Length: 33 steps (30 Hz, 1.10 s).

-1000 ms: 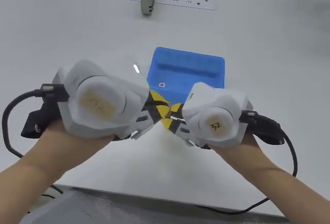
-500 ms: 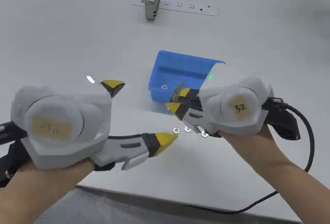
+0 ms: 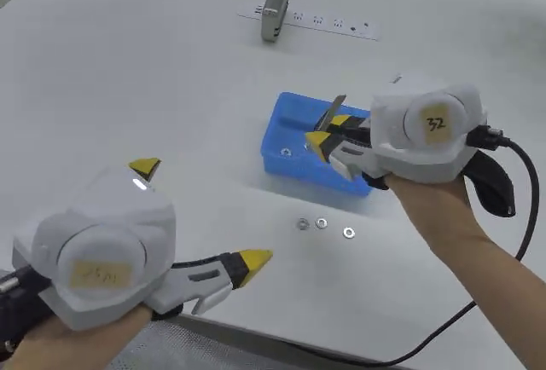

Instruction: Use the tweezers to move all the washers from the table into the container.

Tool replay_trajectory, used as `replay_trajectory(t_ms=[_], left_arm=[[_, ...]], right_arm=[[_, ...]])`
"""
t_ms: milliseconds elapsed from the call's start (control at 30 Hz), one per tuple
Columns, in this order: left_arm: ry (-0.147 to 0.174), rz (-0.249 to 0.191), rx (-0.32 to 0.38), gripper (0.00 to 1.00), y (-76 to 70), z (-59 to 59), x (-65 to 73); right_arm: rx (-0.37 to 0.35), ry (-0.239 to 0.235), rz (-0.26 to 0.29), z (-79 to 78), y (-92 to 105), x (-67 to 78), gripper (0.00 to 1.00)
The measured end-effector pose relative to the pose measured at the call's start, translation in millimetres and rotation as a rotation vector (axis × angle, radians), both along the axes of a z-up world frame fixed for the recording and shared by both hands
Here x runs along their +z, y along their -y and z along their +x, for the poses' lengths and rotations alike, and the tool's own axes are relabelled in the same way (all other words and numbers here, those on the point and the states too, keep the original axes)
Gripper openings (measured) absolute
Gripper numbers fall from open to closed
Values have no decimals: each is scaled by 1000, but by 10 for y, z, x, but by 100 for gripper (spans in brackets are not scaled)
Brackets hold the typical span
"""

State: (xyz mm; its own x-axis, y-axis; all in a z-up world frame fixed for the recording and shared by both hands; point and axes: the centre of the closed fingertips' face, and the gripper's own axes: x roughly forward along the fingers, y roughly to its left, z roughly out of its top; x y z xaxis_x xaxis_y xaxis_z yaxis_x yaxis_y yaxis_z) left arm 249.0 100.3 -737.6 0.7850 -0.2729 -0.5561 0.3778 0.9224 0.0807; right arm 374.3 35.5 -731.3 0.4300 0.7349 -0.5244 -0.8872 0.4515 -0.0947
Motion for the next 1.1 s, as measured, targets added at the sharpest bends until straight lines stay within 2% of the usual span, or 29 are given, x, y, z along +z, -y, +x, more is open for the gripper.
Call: replay_trajectory(t_ms=[33, 67, 100, 233, 300, 400, 567, 700, 800, 933, 1100], left_arm=[[6, 13, -3, 99, 0, 2, 3], [26, 33, -5, 99, -6, 20, 26], [33, 35, -6, 99, -1, 30, 31], [24, 39, 0, 99, -22, 42, 0], [30, 26, 2, 99, -19, 50, 15], [16, 24, -2, 99, -14, 44, -7], [28, 33, -15, 99, 12, 35, 4], [28, 39, -17, 99, 17, 28, 6], [7, 35, -13, 99, 9, 25, -27], [7, 39, -17, 99, 20, 15, -30], [12, 54, -12, 99, 5, 13, -24]], right_arm=[[-8, -1, -5, 24, 2, -33, 4], [-12, -6, -5, 39, 3, -57, 4], [-21, -28, -5, 52, 3, -105, 4], [-34, -46, -12, 89, 7, -201, 4], [-39, -54, -12, 97, 5, -238, 4], [-43, -78, -23, 101, 6, -335, 4], [-60, -111, -28, 96, 16, -430, 5], [-84, -133, -15, 112, 30, -466, 5], [-105, -147, -1, 135, 41, -467, 5], [-116, -162, 11, 147, 45, -475, 5], [-108, -142, -3, 145, 65, -437, 5]])
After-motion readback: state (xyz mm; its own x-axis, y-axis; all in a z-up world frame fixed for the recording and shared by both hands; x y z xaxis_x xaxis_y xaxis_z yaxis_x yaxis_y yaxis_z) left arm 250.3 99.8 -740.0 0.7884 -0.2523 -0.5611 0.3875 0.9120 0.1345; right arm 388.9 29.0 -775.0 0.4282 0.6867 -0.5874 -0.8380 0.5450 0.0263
